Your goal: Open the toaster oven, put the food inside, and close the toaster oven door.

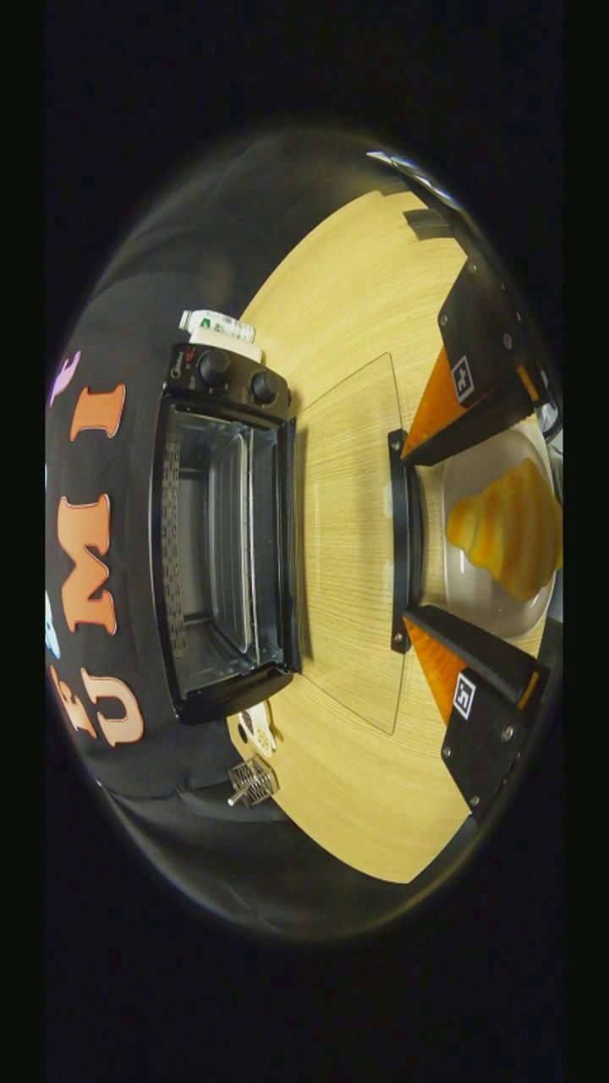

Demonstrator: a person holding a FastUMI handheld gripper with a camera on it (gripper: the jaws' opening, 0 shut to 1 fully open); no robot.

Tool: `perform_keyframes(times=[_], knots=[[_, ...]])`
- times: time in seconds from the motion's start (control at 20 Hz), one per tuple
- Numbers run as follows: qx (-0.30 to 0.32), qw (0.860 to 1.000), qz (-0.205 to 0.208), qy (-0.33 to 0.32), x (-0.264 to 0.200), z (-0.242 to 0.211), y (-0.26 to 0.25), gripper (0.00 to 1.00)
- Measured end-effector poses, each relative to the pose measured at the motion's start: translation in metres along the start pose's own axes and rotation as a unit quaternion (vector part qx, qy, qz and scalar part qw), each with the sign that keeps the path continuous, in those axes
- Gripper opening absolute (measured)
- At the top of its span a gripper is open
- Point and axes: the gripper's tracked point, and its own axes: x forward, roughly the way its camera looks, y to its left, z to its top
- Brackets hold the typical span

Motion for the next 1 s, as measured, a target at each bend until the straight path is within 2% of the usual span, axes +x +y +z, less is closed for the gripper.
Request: perform_keyframes(times=[0.2, 0.45, 0.65, 1.0], knots=[[0.005, 1.000, -0.002, -0.007, -0.033, -0.016, -0.007, 0.99], [0.005, 1.000, -0.003, 0.018, -0.060, -0.063, -0.004, 0.99], [0.015, 0.999, -0.009, 0.039, -0.061, -0.092, -0.003, 0.99], [0.014, 0.999, -0.020, 0.044, -0.053, -0.100, -0.006, 0.99]])
